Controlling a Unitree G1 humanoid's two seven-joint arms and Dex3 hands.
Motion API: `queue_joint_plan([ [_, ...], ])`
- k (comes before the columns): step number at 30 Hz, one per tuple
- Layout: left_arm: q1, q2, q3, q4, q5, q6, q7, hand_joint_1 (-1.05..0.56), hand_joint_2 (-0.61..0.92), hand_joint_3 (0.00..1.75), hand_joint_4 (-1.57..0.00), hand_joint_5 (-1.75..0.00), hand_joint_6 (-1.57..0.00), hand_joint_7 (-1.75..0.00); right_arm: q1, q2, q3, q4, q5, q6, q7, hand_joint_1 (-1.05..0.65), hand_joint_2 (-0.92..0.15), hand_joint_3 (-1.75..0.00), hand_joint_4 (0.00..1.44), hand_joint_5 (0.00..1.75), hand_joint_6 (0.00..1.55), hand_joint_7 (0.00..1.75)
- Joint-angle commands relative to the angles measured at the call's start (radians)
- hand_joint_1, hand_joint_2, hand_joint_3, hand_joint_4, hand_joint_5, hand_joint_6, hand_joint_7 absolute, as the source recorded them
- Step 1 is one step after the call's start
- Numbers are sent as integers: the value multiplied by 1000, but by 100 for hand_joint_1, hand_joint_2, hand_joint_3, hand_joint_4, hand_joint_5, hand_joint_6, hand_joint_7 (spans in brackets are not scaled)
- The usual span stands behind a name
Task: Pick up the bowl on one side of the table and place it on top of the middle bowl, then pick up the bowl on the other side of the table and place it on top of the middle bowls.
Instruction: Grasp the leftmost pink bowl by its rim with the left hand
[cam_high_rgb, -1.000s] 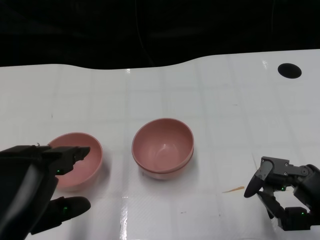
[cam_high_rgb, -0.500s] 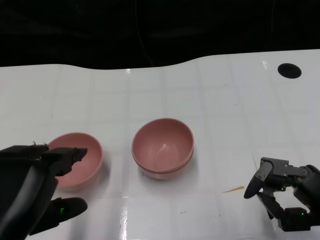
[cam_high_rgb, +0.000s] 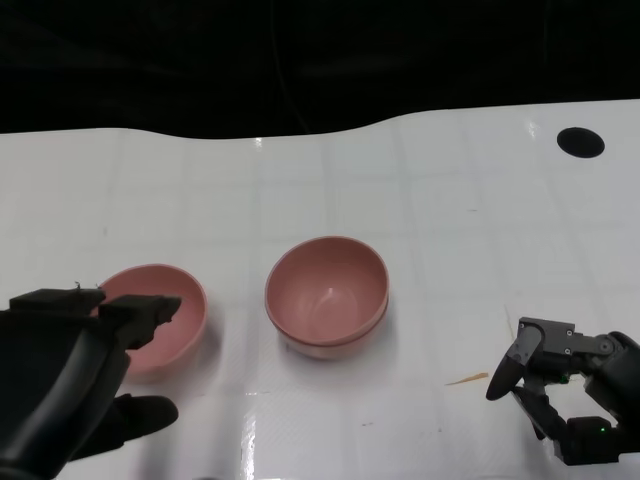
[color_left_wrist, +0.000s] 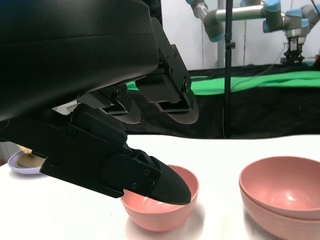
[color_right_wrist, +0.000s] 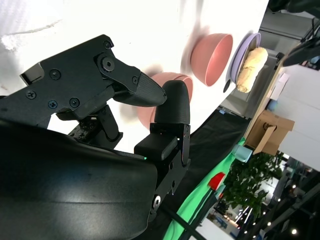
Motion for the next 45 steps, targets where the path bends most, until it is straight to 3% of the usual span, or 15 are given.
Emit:
queue_joint_plan([
  [1,-26,17,-6,46,11,5,19,-80,91,0,-68,0,-70,0,-3,-11,-2,5,-2,-12,-10,-13,-64,-97,88,175,72,163],
  [29,-131,4,-101,301,-41,46,157,-77,88,0,-69,0,-73,0,-10,-16,2,16,-30,-31,-27,-13,-61,-105,88,175,70,166],
  [45,-142,34,-129,406,-89,32,242,-75,88,0,-71,-1,-73,0,-10,-17,11,21,-33,-39,-31,-15,-62,-102,87,175,69,168],
])
